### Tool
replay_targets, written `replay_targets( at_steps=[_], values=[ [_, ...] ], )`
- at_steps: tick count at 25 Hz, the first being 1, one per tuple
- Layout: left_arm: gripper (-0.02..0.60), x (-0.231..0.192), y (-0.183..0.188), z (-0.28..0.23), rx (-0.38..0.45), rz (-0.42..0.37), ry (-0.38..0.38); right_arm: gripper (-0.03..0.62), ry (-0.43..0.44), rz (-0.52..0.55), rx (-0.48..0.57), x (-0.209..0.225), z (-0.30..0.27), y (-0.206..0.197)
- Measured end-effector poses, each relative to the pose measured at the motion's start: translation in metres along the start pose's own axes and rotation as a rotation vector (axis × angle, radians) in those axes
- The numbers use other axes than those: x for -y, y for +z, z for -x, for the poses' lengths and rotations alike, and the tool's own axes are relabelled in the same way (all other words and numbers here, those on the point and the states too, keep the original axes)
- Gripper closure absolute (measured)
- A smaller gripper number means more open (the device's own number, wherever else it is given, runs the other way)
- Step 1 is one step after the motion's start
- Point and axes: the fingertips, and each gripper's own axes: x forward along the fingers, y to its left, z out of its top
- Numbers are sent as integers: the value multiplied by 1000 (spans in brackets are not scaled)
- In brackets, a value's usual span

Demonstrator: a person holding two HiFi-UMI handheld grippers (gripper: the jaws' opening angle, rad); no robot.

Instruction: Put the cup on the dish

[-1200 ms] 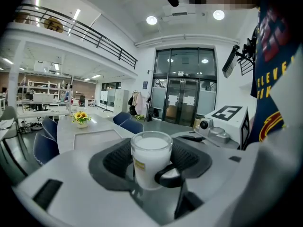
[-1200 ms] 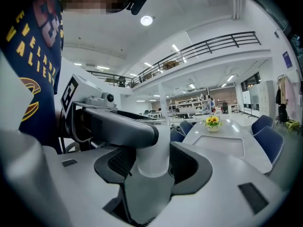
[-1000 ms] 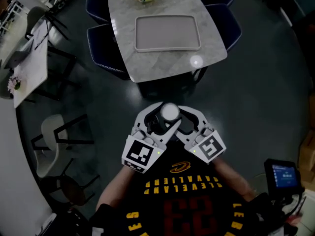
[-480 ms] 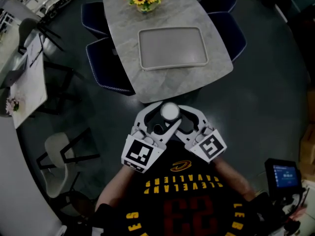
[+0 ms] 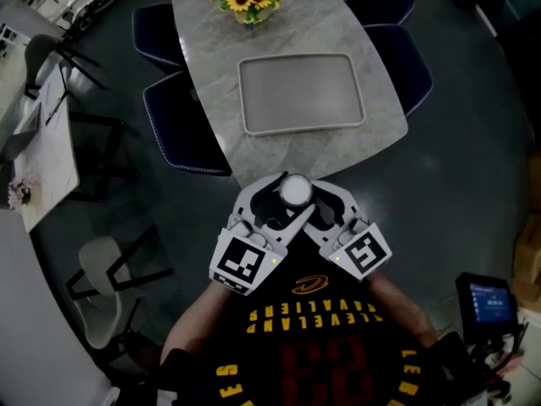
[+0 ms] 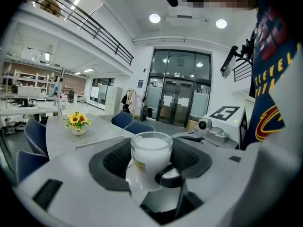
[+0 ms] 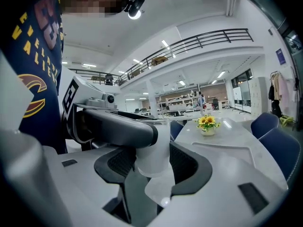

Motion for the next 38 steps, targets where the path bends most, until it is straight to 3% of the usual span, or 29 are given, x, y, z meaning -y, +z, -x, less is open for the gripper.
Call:
replay_targets(
  at_steps=[7,19,28,34,38],
  values=[
    [316,-50,12,-51,-5,22,76,375,83,20,-13,62,-32,5],
    [316,-109,37,-137,-35,51,126,376,136,21,-42,163,-63,19],
    [316,-149,45,-181,-38,12,150,375,125,82,-62,218,-90,18],
    [316,-189,21,-224,-100,20,163,376,125,137,-74,268,-122,-6],
    [316,-193,13,-233,-136,7,162,375,108,205,-96,277,-126,-14]
  ],
)
